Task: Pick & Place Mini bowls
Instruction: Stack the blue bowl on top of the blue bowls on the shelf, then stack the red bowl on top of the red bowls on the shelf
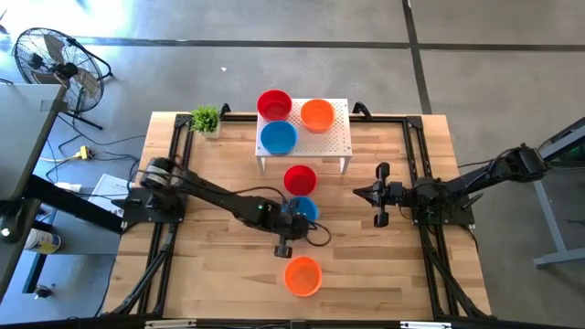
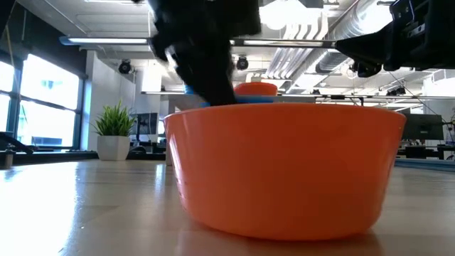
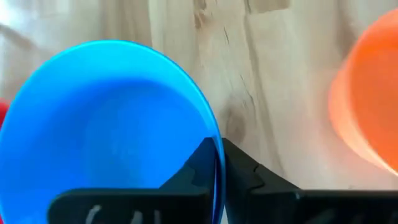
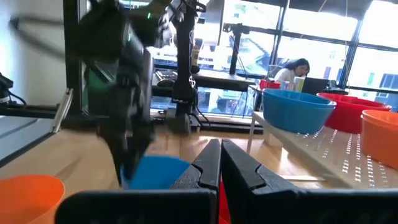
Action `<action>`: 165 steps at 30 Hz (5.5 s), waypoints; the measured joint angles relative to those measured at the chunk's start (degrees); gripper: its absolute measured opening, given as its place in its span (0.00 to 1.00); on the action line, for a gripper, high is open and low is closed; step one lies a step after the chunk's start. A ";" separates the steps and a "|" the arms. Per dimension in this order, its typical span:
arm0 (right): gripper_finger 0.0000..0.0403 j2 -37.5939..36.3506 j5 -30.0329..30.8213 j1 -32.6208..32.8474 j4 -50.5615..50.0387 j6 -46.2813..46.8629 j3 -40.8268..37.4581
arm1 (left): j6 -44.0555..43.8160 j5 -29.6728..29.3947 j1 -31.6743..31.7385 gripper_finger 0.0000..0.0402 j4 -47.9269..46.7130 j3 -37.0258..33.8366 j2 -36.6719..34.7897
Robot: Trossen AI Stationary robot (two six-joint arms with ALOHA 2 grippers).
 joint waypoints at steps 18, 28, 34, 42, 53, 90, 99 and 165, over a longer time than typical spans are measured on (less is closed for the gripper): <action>0.00 0.02 -0.09 -0.02 0.20 -1.82 0.00 | -1.32 -9.02 8.30 0.00 -6.72 0.00 -28.54; 0.00 -0.07 0.04 -0.02 1.95 -6.23 0.00 | 3.22 -1.83 23.76 0.00 -17.37 11.27 -26.61; 0.00 -0.04 0.04 -0.02 2.71 -8.75 0.00 | 5.14 0.54 28.31 0.00 -29.04 18.93 -20.69; 0.00 -0.04 -0.02 -0.99 3.98 -11.81 0.00 | 6.00 1.02 28.47 0.00 -32.08 21.25 -15.21; 0.00 -0.04 -1.90 -3.78 4.07 -10.39 0.00 | 7.12 1.62 29.25 0.00 -33.87 20.97 -12.75; 0.00 -0.04 -3.04 -3.78 3.96 -8.34 0.00 | 11.32 0.95 19.45 0.03 -33.35 24.66 -12.09; 0.00 -0.04 -3.04 -3.74 3.81 -7.28 0.00 | 10.09 5.82 11.24 0.01 -19.85 14.82 -11.99; 0.00 0.02 -3.02 -3.74 3.11 -6.21 -0.02 | 4.25 -9.39 13.65 0.40 13.36 -14.02 -2.84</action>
